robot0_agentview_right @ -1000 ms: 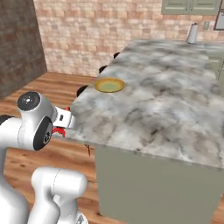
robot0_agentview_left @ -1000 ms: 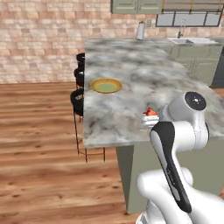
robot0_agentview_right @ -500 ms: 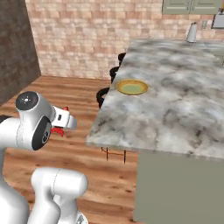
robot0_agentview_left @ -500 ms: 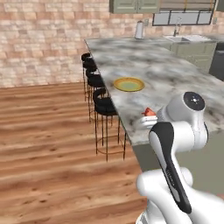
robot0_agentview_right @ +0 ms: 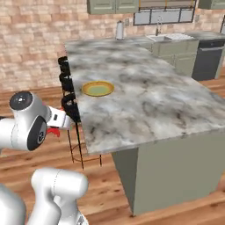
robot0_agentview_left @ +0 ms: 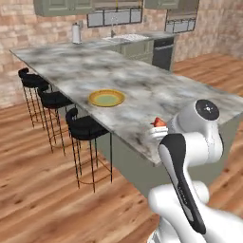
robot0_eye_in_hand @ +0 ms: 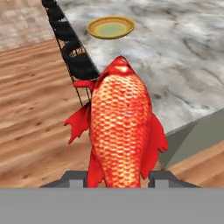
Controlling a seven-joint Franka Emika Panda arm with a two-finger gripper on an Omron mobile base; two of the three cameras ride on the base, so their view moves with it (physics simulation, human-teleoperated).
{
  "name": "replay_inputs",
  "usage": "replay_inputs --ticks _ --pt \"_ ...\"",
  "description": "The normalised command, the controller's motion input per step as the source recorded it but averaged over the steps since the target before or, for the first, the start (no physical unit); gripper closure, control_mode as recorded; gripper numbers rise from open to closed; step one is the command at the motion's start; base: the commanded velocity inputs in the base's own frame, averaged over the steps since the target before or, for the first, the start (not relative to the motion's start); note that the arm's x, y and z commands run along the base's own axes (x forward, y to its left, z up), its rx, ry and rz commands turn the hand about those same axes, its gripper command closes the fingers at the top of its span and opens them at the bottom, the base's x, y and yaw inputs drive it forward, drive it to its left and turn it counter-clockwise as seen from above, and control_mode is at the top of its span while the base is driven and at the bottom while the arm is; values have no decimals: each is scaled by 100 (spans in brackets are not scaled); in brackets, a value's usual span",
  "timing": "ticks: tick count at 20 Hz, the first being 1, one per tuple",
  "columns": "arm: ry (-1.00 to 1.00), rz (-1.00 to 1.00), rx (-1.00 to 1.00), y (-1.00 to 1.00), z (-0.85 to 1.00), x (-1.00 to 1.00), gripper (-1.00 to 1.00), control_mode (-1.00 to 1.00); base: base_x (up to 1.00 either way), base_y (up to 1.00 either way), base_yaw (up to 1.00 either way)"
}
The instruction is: Take the cheese, fish, and sweet potato from the fridge and place them on the plate on the dining counter to create an appetizer plate.
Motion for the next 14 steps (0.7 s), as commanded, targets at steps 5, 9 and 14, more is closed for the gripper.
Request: replay_inputs --ticks 5,9,14 --pt "0 0 0 0 0 0 100 100 61 79 -75" --pt "0 0 0 0 0 0 100 100 17 100 -62" --pt "0 0 0 0 0 0 100 100 -5 91 -60"
